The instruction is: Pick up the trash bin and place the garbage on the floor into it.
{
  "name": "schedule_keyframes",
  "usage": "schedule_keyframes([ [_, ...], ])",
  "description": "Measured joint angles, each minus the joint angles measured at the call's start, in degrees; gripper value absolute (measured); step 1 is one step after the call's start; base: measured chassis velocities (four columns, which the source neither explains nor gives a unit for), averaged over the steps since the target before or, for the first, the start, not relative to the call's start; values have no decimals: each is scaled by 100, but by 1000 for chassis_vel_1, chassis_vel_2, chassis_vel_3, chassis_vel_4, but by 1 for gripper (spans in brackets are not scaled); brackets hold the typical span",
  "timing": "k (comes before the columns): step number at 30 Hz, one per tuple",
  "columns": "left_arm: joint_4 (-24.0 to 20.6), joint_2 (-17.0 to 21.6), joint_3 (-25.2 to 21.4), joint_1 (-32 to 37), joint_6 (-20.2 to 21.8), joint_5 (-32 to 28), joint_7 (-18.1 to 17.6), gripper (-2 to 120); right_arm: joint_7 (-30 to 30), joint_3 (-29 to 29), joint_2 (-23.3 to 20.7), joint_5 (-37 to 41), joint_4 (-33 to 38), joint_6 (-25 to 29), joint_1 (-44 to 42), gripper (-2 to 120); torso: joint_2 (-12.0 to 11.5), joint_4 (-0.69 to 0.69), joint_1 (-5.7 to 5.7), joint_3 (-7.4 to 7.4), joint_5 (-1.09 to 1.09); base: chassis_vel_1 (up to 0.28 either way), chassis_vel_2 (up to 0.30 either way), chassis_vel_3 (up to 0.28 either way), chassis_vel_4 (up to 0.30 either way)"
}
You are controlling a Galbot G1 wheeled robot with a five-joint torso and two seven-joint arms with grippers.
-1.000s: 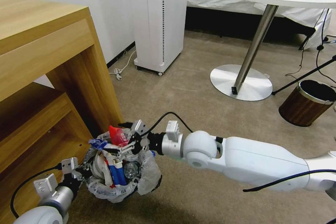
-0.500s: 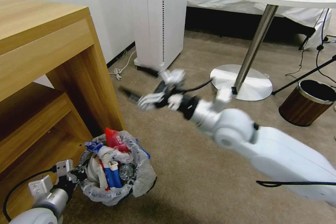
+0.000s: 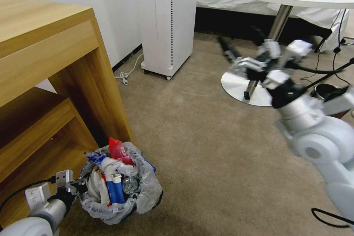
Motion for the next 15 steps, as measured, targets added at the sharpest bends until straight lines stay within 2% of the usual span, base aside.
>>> schedule_keyframes([
  [1,0,0,0,0,0,0,0,0,0,0,0,0,0,0,0,99,0,0,0,0,0,0,0,0,0],
  [4,175,267,50,-55,11,-497,-324,0,-34,409,121,-70,66,38,-440,99,0,0,0,0,2,0,0,0,0],
  [8,355,424,136,-117,12,-959,-591,0,-60,637,245,-136,118,77,-758,99,0,0,0,0,1,0,0,0,0],
  [15,456,489,212,-119,12,-1116,-721,0,-63,746,361,-186,125,102,-918,99,0,1,0,1,1,0,0,0,0],
])
